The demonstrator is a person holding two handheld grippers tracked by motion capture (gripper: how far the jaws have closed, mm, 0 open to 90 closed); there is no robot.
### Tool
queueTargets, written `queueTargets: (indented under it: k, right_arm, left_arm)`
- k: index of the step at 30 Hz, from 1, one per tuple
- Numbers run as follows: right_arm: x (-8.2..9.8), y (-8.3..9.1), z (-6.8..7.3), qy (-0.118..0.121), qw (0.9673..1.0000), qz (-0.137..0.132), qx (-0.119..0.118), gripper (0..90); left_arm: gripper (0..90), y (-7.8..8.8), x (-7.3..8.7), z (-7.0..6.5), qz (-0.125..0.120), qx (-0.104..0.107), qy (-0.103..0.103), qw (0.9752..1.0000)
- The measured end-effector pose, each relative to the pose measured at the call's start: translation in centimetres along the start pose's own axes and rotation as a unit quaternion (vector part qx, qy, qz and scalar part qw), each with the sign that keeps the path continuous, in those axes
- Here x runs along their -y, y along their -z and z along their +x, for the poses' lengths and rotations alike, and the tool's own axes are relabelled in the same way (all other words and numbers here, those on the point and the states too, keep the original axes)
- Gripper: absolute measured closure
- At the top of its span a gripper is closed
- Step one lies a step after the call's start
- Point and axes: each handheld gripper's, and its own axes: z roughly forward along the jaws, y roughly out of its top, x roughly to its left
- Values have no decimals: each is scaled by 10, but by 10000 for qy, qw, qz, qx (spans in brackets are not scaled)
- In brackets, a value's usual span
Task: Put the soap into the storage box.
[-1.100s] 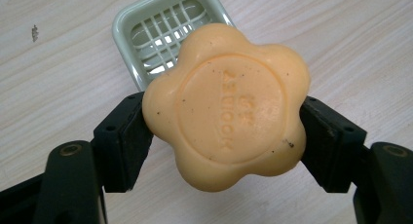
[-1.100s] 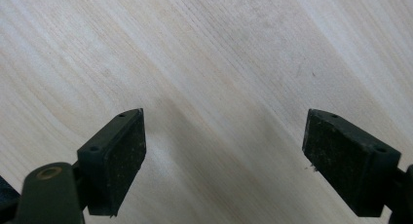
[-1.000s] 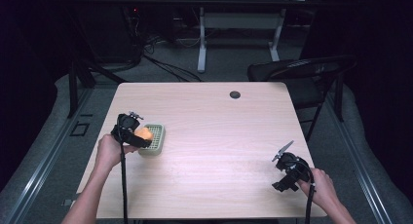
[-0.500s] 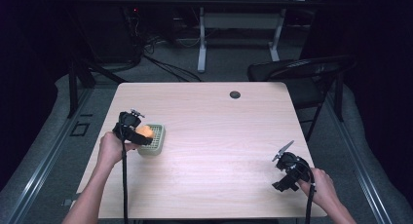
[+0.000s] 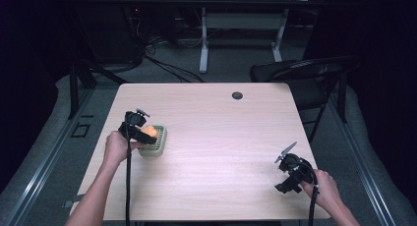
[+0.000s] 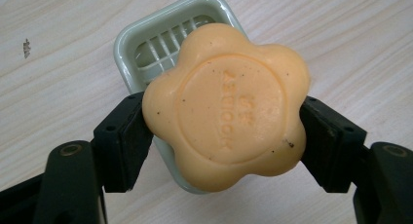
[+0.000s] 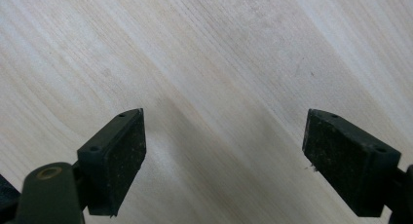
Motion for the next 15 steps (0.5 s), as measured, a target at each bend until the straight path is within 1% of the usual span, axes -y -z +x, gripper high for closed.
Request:
queueTargets:
  k: [1,6,15]
  right_arm:
    - [0,-1,0,-36,10000,-59,-44,156]
    - [1,-1,0,-60,9999,-83,-49,156]
    - [0,0,1,0,10000,-24,-11,157]
  left_arm:
    - [272,-1,0,0,23,-3,3,10000]
    - [272,-8,-3,2,86,-10,38,10000]
    - [272,-17,-6,4,185,-36,65,9998]
